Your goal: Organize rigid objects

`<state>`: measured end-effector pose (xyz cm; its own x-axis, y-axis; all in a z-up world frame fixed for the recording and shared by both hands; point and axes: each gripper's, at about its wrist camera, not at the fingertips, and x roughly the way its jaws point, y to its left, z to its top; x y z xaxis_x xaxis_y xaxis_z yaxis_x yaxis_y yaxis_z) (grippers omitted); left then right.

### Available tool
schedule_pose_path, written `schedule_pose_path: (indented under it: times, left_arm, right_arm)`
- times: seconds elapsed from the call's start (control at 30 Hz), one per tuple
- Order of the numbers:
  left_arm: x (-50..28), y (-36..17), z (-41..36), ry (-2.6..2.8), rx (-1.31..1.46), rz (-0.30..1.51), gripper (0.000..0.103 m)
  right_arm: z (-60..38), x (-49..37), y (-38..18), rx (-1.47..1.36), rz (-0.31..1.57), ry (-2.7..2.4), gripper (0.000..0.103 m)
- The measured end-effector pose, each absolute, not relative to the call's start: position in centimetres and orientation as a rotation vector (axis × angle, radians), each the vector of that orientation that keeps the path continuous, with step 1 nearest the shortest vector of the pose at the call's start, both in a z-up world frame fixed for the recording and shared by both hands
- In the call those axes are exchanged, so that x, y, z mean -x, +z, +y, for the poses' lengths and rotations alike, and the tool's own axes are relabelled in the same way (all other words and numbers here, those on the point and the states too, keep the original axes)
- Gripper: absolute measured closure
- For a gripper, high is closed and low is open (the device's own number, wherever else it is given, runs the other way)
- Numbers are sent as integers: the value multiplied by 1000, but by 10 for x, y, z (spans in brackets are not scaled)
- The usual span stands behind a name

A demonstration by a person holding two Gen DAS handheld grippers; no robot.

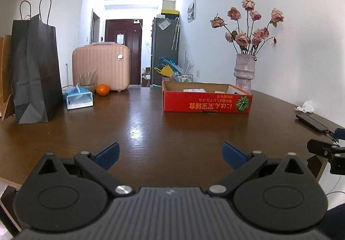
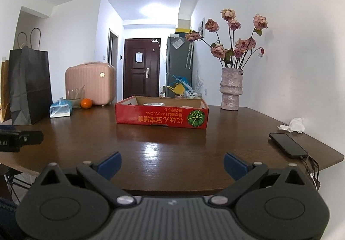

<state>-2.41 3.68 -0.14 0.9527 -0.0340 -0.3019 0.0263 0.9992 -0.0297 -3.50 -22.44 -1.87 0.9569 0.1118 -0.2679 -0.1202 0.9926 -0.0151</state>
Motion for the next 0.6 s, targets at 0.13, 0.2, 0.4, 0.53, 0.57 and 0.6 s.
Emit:
schedule_pose_path:
  times: [0.13, 0.2, 0.4, 0.53, 0.57, 0.6]
  left_arm:
    - [26, -1, 35, -35, 14, 295, 0]
    - [25, -1, 35, -36, 14, 297, 0]
    - [25, -2, 36, -37, 15, 301, 0]
    - [24, -2, 36, -38, 14, 302, 0]
    - [24, -2, 35, -37, 14, 300, 0]
    - [24, -2, 35, -38, 15, 302, 0]
  right_arm:
    - [-224, 35, -19, 31, 271, 115, 2]
    - [-224, 34, -18, 31, 271, 116, 2]
    - [-225, 34, -19, 29, 268, 104, 0]
    - [-225, 34, -19, 30, 268, 92, 0]
    - [-225, 34, -19, 28, 267, 92, 0]
    - [-224, 34, -19, 29, 267, 92, 0]
